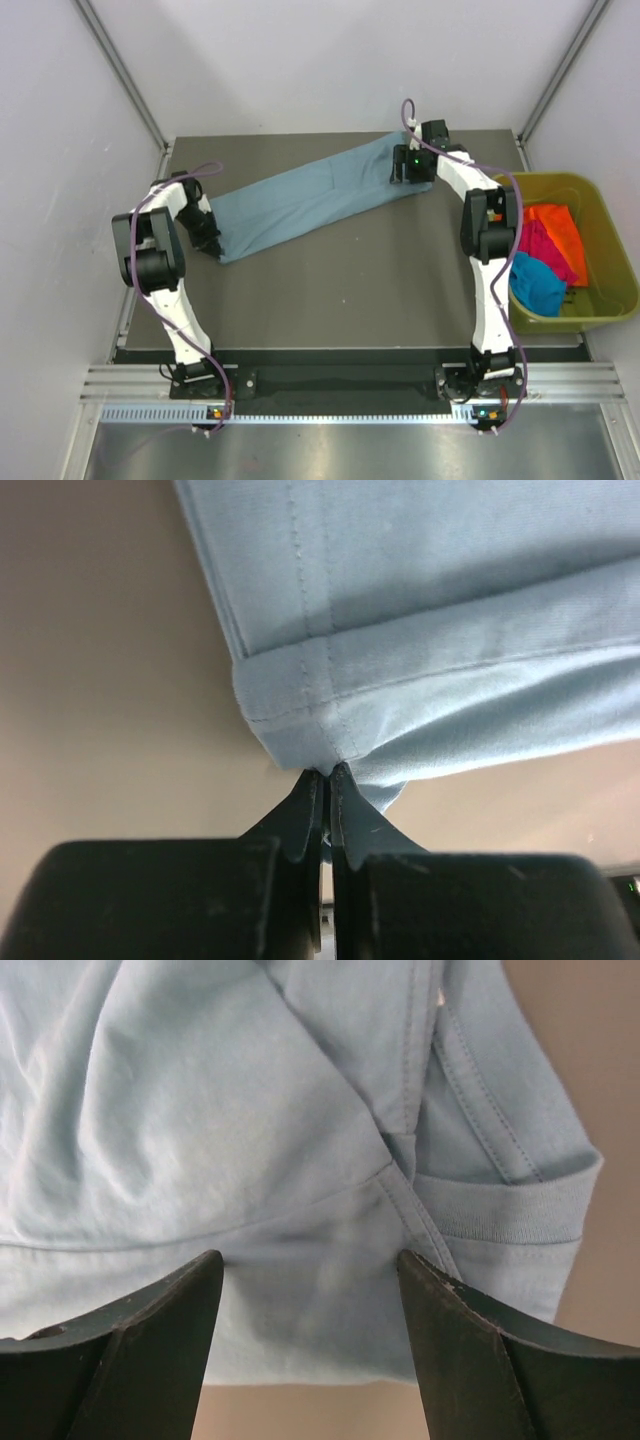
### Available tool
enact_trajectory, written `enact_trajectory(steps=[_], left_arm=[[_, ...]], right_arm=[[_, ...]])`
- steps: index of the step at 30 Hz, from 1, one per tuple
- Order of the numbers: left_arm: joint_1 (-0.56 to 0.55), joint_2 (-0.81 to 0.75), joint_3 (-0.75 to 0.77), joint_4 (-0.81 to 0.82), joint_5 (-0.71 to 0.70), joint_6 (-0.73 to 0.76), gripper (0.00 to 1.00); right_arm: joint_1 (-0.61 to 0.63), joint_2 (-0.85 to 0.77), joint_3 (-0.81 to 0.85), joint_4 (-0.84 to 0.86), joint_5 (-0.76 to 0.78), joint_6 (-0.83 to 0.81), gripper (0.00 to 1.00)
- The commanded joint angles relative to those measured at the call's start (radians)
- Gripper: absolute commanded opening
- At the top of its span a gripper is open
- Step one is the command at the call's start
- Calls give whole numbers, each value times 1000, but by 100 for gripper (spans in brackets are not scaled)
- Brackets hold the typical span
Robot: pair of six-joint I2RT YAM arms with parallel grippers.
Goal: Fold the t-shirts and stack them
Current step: Fold the tshirt
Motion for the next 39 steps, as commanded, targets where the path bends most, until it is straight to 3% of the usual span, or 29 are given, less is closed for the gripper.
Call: enact_trajectory(steps=[1, 11, 28, 39], left_arm=[[-2, -117, -60, -43, 33, -19, 0], [-116, -266, -249, -45, 116, -43, 0], [-346, -421, -408, -46, 130, -43, 0], [-487, -437, -430, -16, 144, -51, 0]], right_arm=[[0, 32, 64, 16, -10, 32, 71], [2, 97, 176, 46, -37, 67, 71], [29, 198, 331, 118, -68, 130, 70], [54, 245, 396, 167, -76, 150, 70]])
